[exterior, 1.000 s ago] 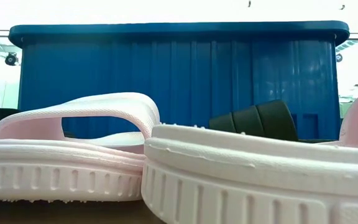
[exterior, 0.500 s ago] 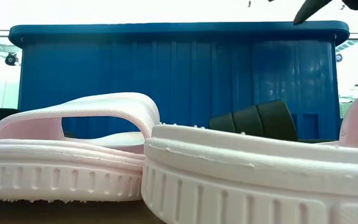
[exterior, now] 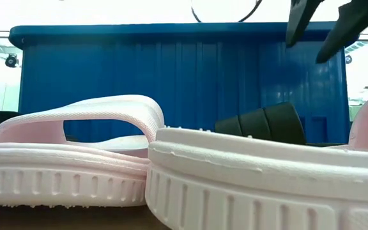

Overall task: Pick and place slides into bin
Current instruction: Put the black slide into the blue bin

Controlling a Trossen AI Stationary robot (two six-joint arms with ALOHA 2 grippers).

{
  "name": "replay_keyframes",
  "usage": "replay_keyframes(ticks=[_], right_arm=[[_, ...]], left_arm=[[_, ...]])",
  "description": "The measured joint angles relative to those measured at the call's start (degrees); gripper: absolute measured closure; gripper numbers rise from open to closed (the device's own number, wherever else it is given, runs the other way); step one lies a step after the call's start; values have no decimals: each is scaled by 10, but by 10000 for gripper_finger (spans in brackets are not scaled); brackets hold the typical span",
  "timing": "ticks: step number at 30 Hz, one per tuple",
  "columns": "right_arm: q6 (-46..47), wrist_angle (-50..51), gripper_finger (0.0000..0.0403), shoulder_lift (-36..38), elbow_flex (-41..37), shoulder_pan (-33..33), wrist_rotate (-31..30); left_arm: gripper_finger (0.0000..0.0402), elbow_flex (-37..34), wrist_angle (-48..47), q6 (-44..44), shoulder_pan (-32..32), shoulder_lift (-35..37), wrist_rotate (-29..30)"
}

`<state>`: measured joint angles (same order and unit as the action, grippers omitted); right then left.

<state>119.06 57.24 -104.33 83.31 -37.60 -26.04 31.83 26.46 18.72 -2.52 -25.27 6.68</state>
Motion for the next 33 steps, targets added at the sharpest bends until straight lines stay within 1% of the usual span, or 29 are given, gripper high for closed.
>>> replay_keyframes(ticks=[5, 10, 18, 28, 33], right_arm=[[20, -5, 243, -18, 0, 0, -1], [25, -6, 243, -19, 1, 0, -14], [26, -6, 243, -24, 0, 0, -55], [20, 0, 243, -35, -5, 0, -58], [21, -7, 243, -51, -5, -1, -75]], left_arm=[[212, 0, -1, 0, 0, -2, 0], [212, 0, -1, 1, 0, -1, 0], [212, 0, -1, 4, 0, -1, 0], [212, 0, -1, 4, 0, -1, 0], [212, 0, -1, 4, 0, -1, 0]])
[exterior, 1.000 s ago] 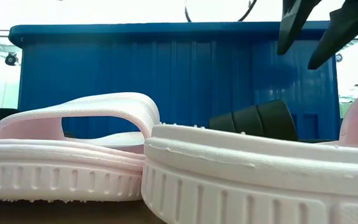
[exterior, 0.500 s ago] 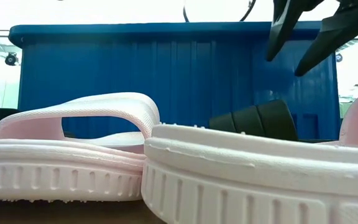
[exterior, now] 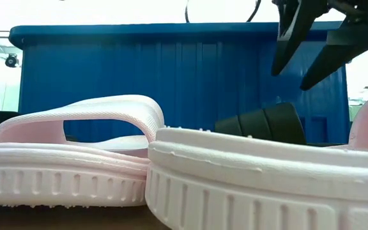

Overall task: Pick and place slides into bin
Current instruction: Put the black slide into the blue bin

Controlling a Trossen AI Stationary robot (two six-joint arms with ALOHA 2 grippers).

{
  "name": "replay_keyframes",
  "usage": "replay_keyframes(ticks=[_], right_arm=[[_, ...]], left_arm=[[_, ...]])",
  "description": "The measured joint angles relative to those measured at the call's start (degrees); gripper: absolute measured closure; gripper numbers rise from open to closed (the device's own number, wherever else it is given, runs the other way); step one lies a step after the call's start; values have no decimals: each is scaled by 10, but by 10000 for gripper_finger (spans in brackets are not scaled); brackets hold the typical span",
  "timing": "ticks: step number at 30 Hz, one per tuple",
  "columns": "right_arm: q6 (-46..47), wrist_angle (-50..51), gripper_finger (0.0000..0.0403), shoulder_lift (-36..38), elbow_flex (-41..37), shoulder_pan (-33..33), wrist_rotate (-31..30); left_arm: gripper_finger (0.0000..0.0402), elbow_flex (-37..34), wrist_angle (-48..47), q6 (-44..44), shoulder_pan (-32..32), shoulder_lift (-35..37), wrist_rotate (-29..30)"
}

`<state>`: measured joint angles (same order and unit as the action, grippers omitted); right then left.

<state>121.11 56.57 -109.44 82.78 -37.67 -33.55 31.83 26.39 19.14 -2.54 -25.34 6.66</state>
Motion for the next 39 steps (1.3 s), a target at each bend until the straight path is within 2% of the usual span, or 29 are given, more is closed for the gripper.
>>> replay_keyframes(ticks=[22, 28, 39], right_arm=[[8, -32, 243, -38, 1, -1, -12], [19, -31, 243, -38, 0, -1, -48], [30, -33, 243, -38, -13, -2, -56]], left_arm=[[212, 0, 0, 0, 0, 2, 0], [212, 0, 0, 0, 0, 2, 0], [212, 0, 0, 0, 0, 2, 0]])
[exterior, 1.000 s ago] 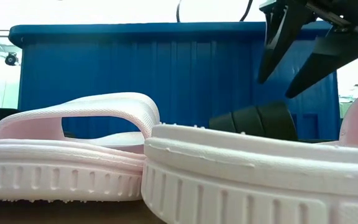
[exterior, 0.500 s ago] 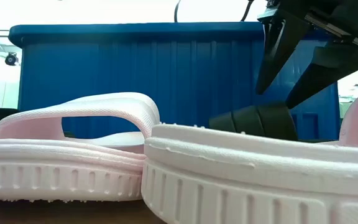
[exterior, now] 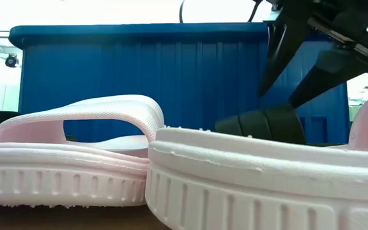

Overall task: Pick and place slides into bin
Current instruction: Put the black slide into the blue bin

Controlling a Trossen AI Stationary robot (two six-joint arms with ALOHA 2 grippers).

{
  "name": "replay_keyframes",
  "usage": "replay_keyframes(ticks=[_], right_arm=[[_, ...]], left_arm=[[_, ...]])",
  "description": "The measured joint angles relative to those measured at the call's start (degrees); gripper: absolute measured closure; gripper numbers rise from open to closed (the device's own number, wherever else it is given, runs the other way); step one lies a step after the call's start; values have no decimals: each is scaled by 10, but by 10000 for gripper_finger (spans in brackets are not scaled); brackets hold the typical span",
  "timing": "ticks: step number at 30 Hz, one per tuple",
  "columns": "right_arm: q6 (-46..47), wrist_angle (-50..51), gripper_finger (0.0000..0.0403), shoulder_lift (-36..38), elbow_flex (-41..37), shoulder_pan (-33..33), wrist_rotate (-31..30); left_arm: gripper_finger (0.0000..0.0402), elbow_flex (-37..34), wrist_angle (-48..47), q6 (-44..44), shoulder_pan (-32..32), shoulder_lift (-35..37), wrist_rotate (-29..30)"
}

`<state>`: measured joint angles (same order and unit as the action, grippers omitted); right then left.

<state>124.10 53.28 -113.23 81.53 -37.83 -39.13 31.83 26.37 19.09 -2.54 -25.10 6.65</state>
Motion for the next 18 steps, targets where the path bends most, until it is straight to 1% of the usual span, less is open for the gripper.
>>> replay_keyframes(ticks=[10, 18], right_arm=[[8, -58, 243, 0, -28, 0, 0], [9, -64, 243, 0, -30, 0, 0]], left_arm=[[212, 0, 0, 0, 0, 1, 0], [212, 0, 0, -5, 0, 0, 0]])
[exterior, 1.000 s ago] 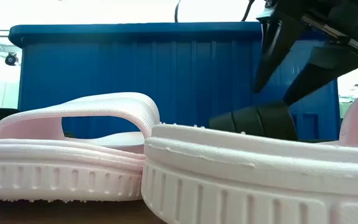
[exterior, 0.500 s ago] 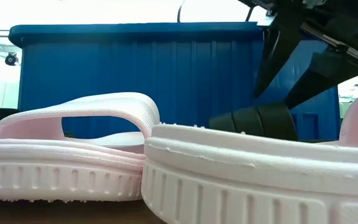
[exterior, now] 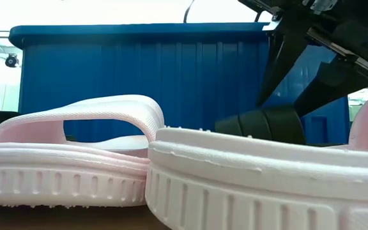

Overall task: Pick and place slides into bin
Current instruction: Put the black slide into the blue bin

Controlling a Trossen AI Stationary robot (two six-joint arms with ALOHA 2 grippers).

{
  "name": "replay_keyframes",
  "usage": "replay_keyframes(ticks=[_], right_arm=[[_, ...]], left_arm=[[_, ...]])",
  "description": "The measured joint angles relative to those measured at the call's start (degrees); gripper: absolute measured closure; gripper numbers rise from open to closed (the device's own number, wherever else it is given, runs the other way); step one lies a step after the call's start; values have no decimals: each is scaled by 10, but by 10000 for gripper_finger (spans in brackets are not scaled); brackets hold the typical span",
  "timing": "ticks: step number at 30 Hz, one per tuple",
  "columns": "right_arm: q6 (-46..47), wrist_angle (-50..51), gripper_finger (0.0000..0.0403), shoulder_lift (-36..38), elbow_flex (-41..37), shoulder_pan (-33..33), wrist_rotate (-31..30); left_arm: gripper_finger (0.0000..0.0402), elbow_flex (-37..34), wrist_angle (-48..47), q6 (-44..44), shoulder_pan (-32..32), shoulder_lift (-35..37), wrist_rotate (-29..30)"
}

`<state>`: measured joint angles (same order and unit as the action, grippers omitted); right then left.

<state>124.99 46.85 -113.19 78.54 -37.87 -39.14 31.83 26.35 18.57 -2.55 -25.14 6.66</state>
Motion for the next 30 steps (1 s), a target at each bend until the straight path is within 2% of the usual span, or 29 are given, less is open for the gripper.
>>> replay_keyframes(ticks=[11, 30], right_arm=[[10, -38, 247, 0, -22, 0, -25], [8, -56, 321, 1, -28, 0, -31]], left_arm=[[212, 0, 0, 0, 0, 1, 0], [212, 0, 0, 1, 0, 0, 0]])
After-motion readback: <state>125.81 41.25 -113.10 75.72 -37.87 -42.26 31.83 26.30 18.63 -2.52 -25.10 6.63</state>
